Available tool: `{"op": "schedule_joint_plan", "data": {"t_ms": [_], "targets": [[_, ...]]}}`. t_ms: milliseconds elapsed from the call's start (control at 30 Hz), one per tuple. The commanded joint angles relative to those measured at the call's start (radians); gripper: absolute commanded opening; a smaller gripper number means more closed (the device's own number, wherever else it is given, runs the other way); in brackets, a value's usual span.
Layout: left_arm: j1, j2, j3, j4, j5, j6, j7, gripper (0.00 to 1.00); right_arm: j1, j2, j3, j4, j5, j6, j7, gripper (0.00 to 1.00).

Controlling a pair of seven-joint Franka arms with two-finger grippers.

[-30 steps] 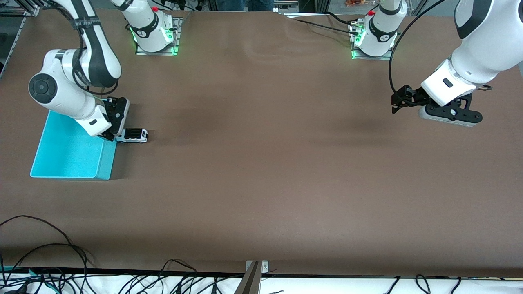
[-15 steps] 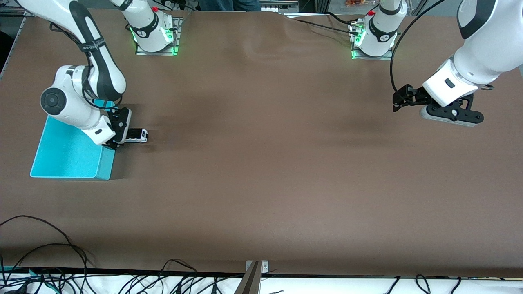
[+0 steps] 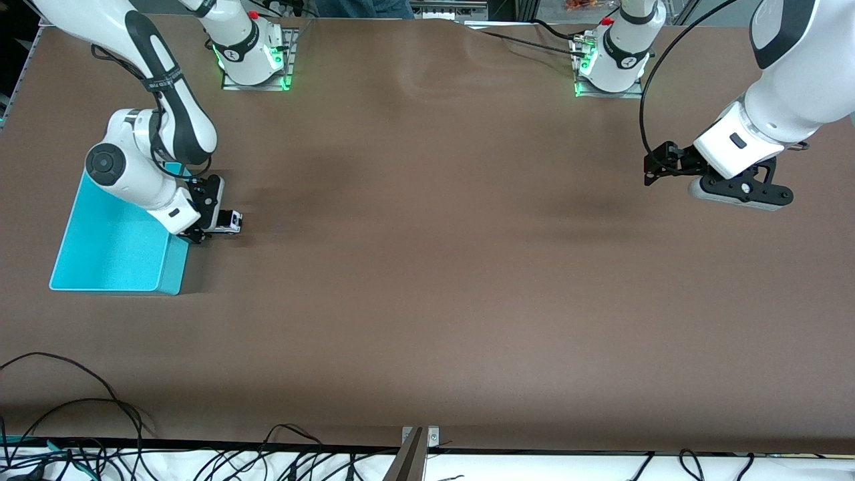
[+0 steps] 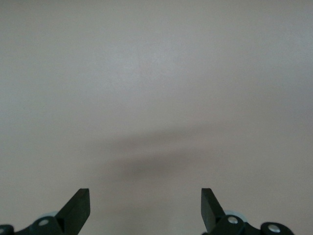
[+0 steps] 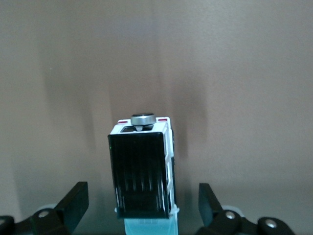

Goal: Wind and store white jeep toy

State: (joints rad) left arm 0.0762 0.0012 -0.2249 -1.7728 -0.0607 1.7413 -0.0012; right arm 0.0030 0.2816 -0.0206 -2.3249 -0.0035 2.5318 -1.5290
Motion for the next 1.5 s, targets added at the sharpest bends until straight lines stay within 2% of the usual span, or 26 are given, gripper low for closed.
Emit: {"op": "schedule_joint_plan", "data": {"t_ms": [0, 67, 167, 233, 300, 767, 1033, 1100, 1267, 1467], "targets": [[0.004, 0.017, -0.002, 0.035, -0.030, -0.028, -0.010, 1.00, 0.000, 0.004, 0.002, -0.024, -0.007, 0.045, -0.059, 0.72], [0.004, 0.016, -0.002, 0.035, -0.030, -0.028, -0.010, 1.00, 0.003, 0.004, 0.004, -0.024, -0.007, 0.045, -0.059, 0.54], [0.004, 0.017, -0.002, 0.035, -0.030, -0.028, -0.010, 1.00, 0.003, 0.004, 0.014, -0.021, -0.007, 0.039, -0.059, 0.33], [0.004, 0.017, -0.002, 0.035, -0.030, -0.028, -0.008, 1.00, 0.003, 0.001, 0.022, -0.019, -0.007, 0.036, -0.059, 0.23], [0.004, 0.016, -0.002, 0.035, -0.030, -0.028, -0.008, 1.00, 0.003, 0.001, 0.022, -0.016, -0.007, 0.036, -0.050, 0.18], [0.002, 0.025, 0.001, 0.056, -0.028, -0.028, -0.005, 1.00, 0.003, -0.067, 0.037, 0.027, -0.001, -0.019, -0.043, 0.17], [-0.004, 0.049, 0.010, 0.079, -0.025, -0.028, -0.003, 1.00, 0.002, -0.084, 0.030, 0.150, 0.005, -0.197, -0.043, 0.17], [-0.013, 0.049, 0.030, 0.081, -0.025, -0.029, -0.002, 1.00, -0.001, -0.084, 0.025, 0.208, 0.007, -0.272, -0.045, 0.17], [-0.124, 0.045, 0.174, 0.084, -0.030, -0.064, 0.003, 1.00, -0.005, -0.084, -0.010, 0.311, 0.010, -0.431, -0.056, 0.18], [-0.124, 0.045, 0.179, 0.101, -0.028, -0.075, 0.013, 1.00, -0.005, -0.114, -0.081, 0.329, 0.011, -0.490, -0.111, 0.18]]}}
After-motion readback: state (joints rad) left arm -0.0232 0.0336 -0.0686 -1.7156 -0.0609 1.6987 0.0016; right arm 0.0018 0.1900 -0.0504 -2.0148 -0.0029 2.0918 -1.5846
